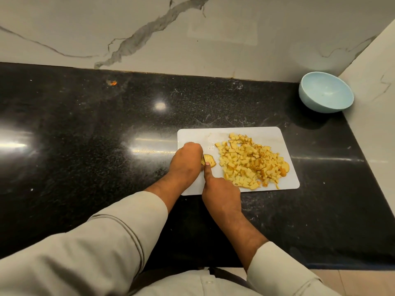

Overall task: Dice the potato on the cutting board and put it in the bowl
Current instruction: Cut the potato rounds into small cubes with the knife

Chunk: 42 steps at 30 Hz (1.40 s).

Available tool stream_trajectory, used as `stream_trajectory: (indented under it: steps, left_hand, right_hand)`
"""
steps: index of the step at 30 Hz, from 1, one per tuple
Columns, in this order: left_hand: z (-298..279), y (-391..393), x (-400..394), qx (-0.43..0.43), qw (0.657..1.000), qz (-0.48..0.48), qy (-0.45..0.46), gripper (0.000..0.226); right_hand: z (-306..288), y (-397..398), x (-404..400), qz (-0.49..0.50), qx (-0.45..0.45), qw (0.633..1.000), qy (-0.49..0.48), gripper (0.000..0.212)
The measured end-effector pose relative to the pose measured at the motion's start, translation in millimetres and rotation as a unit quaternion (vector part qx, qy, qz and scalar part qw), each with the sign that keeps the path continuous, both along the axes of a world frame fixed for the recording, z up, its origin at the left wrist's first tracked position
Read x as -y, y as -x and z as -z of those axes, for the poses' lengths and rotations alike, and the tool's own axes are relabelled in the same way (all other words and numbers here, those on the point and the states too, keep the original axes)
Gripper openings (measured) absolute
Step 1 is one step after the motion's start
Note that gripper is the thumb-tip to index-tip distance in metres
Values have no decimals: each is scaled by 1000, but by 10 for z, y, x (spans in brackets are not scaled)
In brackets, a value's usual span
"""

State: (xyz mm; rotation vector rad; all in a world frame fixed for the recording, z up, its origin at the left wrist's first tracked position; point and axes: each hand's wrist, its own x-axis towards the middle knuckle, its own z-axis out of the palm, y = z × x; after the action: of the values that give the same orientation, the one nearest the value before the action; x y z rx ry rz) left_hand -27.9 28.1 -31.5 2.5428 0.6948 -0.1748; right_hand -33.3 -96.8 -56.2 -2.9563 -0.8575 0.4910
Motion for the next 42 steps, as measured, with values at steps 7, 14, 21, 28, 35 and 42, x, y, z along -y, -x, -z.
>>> stream_trajectory:
  steps: [7,14,21,28,35,42]
  left_hand:
    - [26,-12,-18,-6,1000,-14,22,34]
    - [34,81,-112,1,997,-26,79,32]
    - [64,149,-64,36,997,-44,48,6]
    - [27,36,-95,-25,998,-40,47,12]
    - [-13,-31,-86,-35,999,-31,0,14]
    - [-6,-43,-71,-31,999,-16,-10,19]
  right_hand:
    - [-13,332,373,-2,-15,1000,25,67]
    - [-213,335,586,10,-4,1000,-4,63]
    - [-118,99,147,-20,17,1000,-11,66]
    - [5,48,45,-25,19,1000,-2,67]
    - [-5,-42,-60,-25,-7,1000,-5,68]
    - [-11,238,345,-30,-24,999,24,70]
